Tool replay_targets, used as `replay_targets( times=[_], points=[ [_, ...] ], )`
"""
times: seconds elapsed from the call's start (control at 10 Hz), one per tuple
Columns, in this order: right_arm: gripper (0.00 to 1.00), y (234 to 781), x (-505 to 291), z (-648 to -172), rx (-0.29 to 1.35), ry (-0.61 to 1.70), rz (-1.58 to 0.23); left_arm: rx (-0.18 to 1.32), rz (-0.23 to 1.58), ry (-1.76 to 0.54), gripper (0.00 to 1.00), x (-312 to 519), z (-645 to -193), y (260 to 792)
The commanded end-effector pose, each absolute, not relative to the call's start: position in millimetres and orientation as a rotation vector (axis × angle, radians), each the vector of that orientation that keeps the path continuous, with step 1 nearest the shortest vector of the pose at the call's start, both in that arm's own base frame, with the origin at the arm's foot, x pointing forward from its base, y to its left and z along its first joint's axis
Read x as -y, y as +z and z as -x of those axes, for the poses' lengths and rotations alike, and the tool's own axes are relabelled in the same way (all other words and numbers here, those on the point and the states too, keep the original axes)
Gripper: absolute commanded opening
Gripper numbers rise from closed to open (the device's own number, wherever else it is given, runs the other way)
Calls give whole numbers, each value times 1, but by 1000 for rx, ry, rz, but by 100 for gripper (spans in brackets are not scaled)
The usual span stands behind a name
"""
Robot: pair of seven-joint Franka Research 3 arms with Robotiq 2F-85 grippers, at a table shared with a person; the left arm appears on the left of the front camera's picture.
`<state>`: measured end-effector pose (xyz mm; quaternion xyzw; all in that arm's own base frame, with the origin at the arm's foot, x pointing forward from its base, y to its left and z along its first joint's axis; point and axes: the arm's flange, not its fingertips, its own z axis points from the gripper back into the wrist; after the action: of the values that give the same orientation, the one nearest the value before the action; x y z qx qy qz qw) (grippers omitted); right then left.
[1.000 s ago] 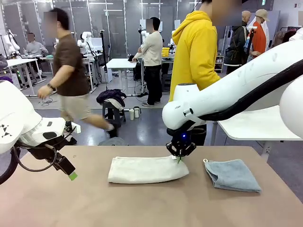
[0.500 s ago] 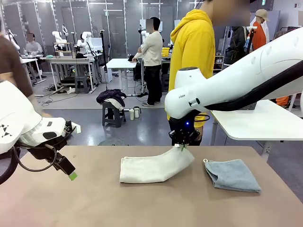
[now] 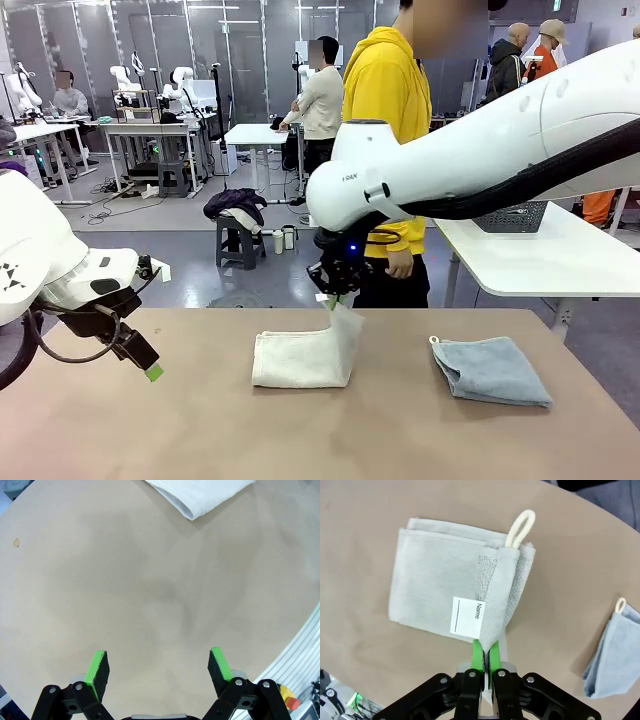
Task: Fold the towels and place them in the basket.
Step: When a person lays out a Towel with hook on the table, fold it in half twice.
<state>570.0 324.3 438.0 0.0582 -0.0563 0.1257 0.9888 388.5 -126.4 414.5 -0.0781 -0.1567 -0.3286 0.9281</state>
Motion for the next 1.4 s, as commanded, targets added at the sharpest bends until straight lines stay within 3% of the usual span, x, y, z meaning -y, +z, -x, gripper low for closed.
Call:
replay_targets(
  times=[0.0,0.2,0.9,1.2,1.3],
  points=[
    [0,432,-348,-584,101,230,-115,315,147,-665,100,128,-390,415],
    [0,422,-375,-584,75,218,-175,315,147,-665,100,128,-390,415],
    [0,368,-436,-580,55,189,-132,315,147,-665,100,128,-390,415],
    [45,359,-444,-582,69,186,-131,315,147,-665,100,128,-390,415],
    [42,361,-444,-582,69,186,-136,315,147,-665,100,128,-390,415]
  ],
)
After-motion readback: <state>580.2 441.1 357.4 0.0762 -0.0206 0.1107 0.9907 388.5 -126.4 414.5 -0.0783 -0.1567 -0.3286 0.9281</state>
